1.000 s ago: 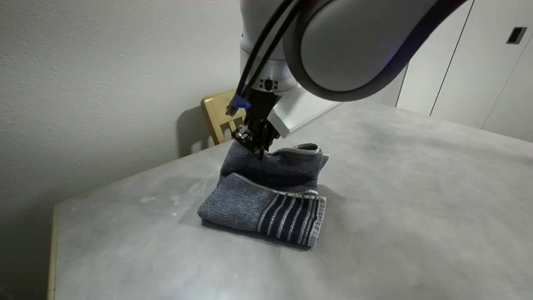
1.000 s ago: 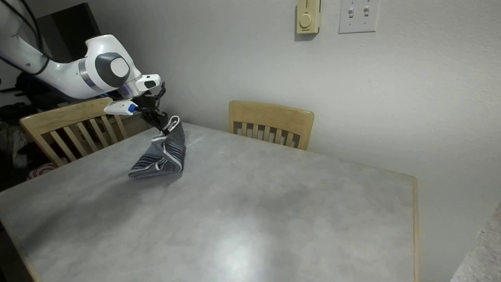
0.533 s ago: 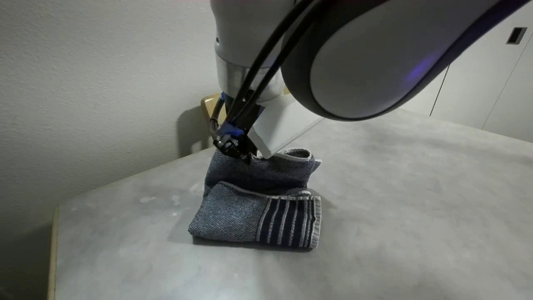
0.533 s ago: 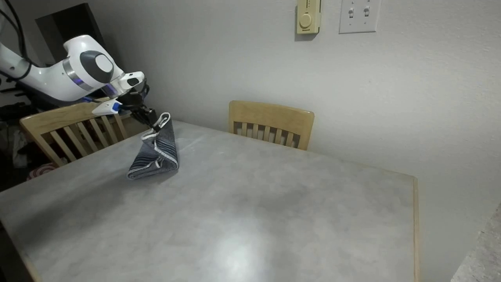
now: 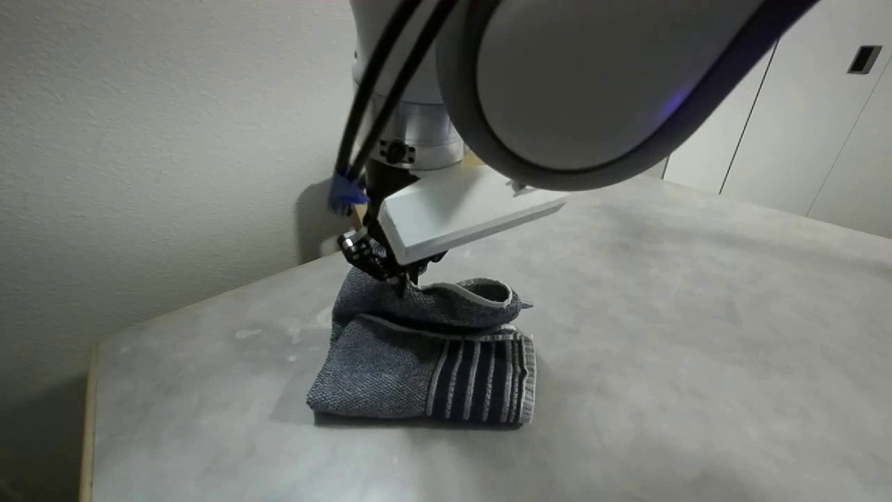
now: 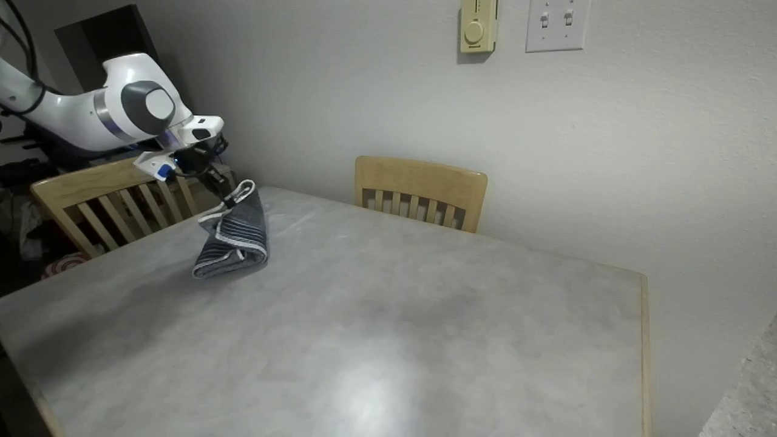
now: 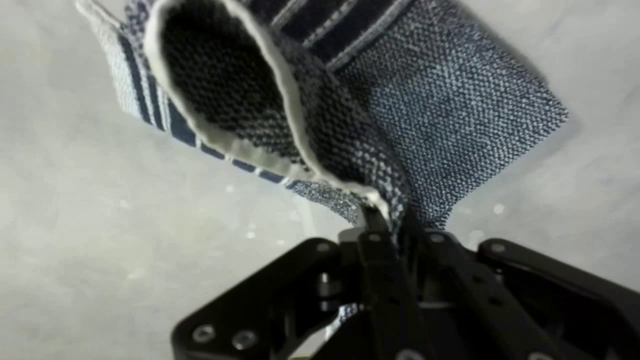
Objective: Fold the towel
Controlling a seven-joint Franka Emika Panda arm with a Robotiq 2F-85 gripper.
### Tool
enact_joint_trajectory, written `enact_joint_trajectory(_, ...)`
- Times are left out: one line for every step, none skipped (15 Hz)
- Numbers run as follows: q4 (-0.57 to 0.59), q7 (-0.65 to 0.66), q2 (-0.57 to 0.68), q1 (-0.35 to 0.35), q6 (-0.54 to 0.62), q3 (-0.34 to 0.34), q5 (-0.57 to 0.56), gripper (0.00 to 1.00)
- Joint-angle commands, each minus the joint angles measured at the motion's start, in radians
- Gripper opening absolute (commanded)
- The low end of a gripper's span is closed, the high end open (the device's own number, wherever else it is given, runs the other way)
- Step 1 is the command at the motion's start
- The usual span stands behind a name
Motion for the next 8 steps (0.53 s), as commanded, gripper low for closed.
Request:
enact_joint_trajectory(-0.007, -0.063, -0.016, -0.085, -0.027, 0.097, 0.14, 0.02)
enact_joint_trajectory(-0.004, -0.075, -0.014, -0.099, -0.027, 0.111, 0.174, 0.02)
enact_joint_trajectory(-0.001, -0.083, -0.012, -0.108, -0.027, 0.12, 0.2, 0.02)
enact_joint_trajectory(-0.001, -0.091, -0.01, -0.116, -0.026, 0.127, 0.221, 0.02)
enact_joint_trajectory(-0.002, -0.105, -0.009, -0.127, -0.024, 0.136, 0.243, 0.02)
enact_joint_trajectory(-0.003, -0.117, -0.006, -0.136, -0.02, 0.144, 0.264, 0.02)
enact_joint_trajectory(-0.002, -0.137, -0.003, -0.148, -0.018, 0.156, 0.288, 0.02)
enact_joint_trajectory(0.001, -0.159, 0.003, -0.159, -0.015, 0.169, 0.313, 0.02)
